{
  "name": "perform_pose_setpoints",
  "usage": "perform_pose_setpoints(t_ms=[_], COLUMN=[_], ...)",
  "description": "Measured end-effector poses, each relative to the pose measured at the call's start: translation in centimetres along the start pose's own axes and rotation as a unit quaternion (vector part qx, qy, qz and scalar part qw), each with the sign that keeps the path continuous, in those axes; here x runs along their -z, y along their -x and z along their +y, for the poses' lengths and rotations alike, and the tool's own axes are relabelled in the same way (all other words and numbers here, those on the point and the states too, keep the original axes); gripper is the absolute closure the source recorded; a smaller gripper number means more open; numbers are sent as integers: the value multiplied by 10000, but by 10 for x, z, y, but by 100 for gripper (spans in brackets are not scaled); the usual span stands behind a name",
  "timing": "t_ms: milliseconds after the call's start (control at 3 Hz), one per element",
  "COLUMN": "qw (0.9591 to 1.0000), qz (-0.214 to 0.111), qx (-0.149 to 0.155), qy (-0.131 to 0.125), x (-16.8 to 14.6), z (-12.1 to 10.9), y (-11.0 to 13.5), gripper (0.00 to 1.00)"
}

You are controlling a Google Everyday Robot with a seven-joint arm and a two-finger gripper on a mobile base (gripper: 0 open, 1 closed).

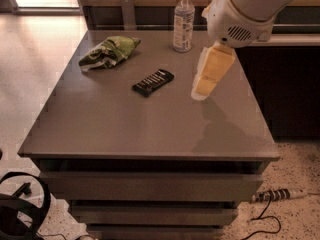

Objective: Pick green jalapeno chip bag

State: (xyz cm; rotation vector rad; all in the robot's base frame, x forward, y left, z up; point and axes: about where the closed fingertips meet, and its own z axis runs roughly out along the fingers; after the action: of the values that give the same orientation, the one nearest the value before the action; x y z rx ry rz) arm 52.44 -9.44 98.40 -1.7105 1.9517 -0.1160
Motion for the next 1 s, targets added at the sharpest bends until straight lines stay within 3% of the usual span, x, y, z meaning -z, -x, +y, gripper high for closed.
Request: perform_pose_setpoints(t_ms=[333,667,1000], qw=[9991,9960,9924], qz=[-370,-653,-822], qx=[41,84,68], qy=[-220,-603,-917], x=[-35,-64,-77], z=[-19,-54,-87], y=[32,62,75], gripper=[0,0,0])
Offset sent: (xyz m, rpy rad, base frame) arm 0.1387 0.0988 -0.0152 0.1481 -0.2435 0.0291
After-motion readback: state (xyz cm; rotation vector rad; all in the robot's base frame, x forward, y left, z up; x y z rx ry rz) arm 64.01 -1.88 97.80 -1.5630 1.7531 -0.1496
